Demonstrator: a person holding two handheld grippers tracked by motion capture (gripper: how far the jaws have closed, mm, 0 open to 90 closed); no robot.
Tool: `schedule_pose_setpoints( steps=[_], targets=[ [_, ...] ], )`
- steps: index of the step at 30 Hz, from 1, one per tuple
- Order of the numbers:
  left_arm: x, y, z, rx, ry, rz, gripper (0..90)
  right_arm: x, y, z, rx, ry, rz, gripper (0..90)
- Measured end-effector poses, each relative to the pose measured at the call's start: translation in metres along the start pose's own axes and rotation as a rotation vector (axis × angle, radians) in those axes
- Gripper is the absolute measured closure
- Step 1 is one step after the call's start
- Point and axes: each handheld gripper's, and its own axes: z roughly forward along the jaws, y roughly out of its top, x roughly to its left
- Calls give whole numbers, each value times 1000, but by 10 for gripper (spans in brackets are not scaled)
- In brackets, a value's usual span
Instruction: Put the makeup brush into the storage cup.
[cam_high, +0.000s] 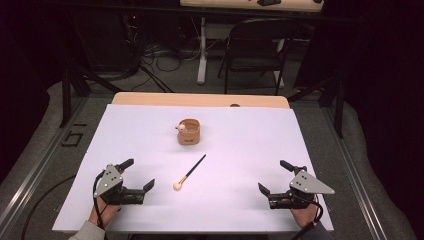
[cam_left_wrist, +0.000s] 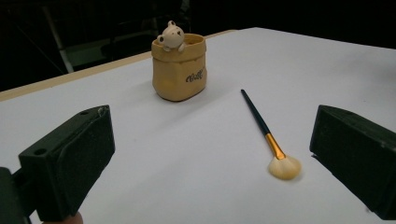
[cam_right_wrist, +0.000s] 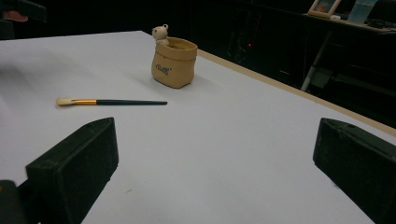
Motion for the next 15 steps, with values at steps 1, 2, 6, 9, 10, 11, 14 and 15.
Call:
schedule_pose_setpoints(
  steps=[1,2,6,9,10,11,14,15],
  targets=[
    [0,0,1,2,0,1,0,0,0,0,1,2,0,0],
    [0,1,2,4,0,-1,0,0,0,0,2,2,1,0],
    [-1,3,6,11,-2,-1,0,0,0,0,4,2,2,0],
    [-3,4,10,30,-8,0,0,0,0,0,4,2,1,0],
    [-4,5,11,37,-7,0,0,0,0,0,7,3,1,0],
    [-5,5,13,42,-6,4,0,0,0,-1,18,5,-1,0],
    [-6,8,17,57,-5,2,0,0,0,0,9,2,5,0],
    [-6,8,18,60,-4,4,0,-1,0,0,8,3,5,0]
  ],
)
